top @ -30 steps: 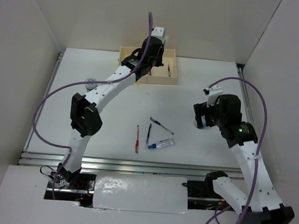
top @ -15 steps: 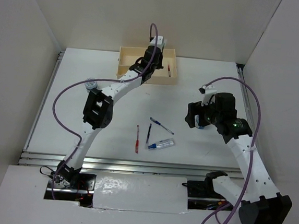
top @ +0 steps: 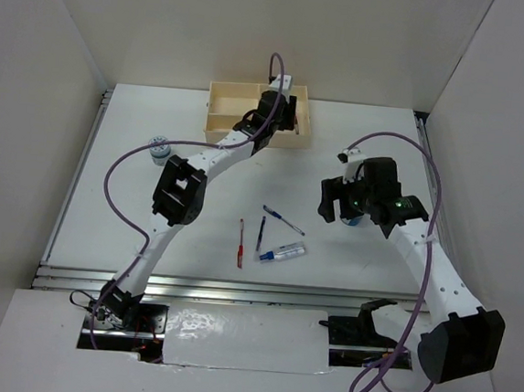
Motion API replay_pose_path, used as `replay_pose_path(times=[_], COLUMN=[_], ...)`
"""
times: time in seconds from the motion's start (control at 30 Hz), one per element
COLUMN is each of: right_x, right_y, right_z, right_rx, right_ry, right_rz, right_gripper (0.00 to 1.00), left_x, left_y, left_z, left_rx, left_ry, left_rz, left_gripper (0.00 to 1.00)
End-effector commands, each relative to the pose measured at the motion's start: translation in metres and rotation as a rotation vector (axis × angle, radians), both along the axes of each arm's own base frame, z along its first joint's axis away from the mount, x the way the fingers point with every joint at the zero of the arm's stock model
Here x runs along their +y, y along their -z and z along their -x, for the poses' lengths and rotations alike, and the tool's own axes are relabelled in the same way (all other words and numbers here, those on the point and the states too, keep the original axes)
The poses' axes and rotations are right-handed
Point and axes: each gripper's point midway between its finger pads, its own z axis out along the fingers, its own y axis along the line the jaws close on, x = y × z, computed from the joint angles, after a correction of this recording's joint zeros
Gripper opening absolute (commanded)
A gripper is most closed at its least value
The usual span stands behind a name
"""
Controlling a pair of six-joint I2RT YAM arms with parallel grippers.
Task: Sort the stationery into containers
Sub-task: Place the pen in the storage box, then pick up the pen from the center of the board.
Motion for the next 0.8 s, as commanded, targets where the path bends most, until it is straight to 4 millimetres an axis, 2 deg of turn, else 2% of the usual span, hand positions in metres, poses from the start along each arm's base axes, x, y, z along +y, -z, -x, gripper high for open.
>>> replay_pose_path(times=[0.0, 0.07, 0.1, 0.17, 0.2, 0.27, 0.3, 0.33, 0.37, 0.4, 0.43, 0.47, 0.5, 0.53, 0.57, 0.6, 0.63, 0.7, 0.73, 0.77], right_x=[0.008, 0.012, 0.019, 0.028, 0.033, 0.054, 0.061, 0.077, 0.083, 0.089, 0.099, 0.105, 0.11, 0.119, 0.121, 0.123, 0.129, 0.133, 0.134, 0.134], right_y=[-0.022, -0.018, -0.016, -0.006, 0.0, 0.017, 0.022, 0.025, 0.038, 0.042, 0.055, 0.055, 0.058, 0.065, 0.07, 0.073, 0.081, 0.093, 0.096, 0.099], right_z=[-0.017, -0.019, -0.017, -0.018, -0.017, -0.012, -0.009, -0.004, -0.004, -0.004, -0.001, -0.006, -0.008, -0.012, -0.015, -0.019, -0.024, -0.033, -0.035, -0.038], right_rx=[-0.069, -0.057, -0.056, -0.027, -0.011, 0.034, 0.042, 0.043, 0.068, 0.07, 0.098, 0.091, 0.098, 0.111, 0.119, 0.12, 0.132, 0.149, 0.152, 0.153], right_ry=[-0.005, -0.034, -0.063, -0.106, -0.129, -0.199, -0.232, -0.288, -0.307, -0.327, -0.359, -0.369, -0.383, -0.402, -0.405, -0.414, -0.424, -0.437, -0.442, -0.441], right_rz=[-0.017, -0.003, 0.005, 0.035, 0.049, 0.093, 0.12, 0.142, 0.184, 0.206, 0.233, 0.245, 0.259, 0.273, 0.291, 0.308, 0.329, 0.359, 0.372, 0.378], right_gripper=[0.87, 0.82, 0.8, 0.72, 0.67, 0.61, 0.55, 0.54, 0.52, 0.51, 0.51, 0.51, 0.5, 0.5, 0.49, 0.49, 0.48, 0.48, 0.48, 0.47], left_x=[-0.006, -0.003, 0.004, 0.016, 0.027, 0.045, 0.061, 0.075, 0.083, 0.107, 0.118, 0.13, 0.151, 0.159, 0.173, 0.184, 0.191, 0.208, 0.214, 0.22], left_y=[-0.055, -0.088, -0.124, -0.156, -0.199, -0.217, -0.26, -0.244, -0.249, -0.256, -0.251, -0.25, -0.275, -0.244, -0.261, -0.258, -0.229, -0.223, -0.221, -0.225], left_z=[-0.01, -0.008, -0.003, 0.004, 0.017, 0.031, 0.054, 0.059, 0.072, 0.092, 0.103, 0.114, 0.138, 0.149, 0.174, 0.185, 0.195, 0.226, 0.235, 0.252], left_rx=[-0.14, -0.184, -0.227, -0.259, -0.299, -0.29, -0.335, -0.277, -0.269, -0.252, -0.218, -0.204, -0.235, -0.16, -0.189, -0.178, -0.118, -0.11, -0.112, -0.12], left_ry=[0.016, 0.029, 0.029, 0.032, 0.036, 0.059, 0.068, 0.068, 0.096, 0.084, 0.087, 0.087, 0.092, 0.102, 0.108, 0.115, 0.132, 0.137, 0.137, 0.136], left_rz=[0.06, 0.081, 0.104, 0.124, 0.149, 0.153, 0.176, 0.15, 0.144, 0.133, 0.119, 0.108, 0.118, 0.085, 0.088, 0.081, 0.036, 0.016, 0.004, -0.005], left_gripper=[0.7, 0.8, 0.8, 0.8, 0.81, 0.81, 0.81, 0.81, 0.81, 0.82, 0.83, 0.85, 0.86, 0.89, 0.9, 0.91, 0.91, 0.92, 0.93, 0.93])
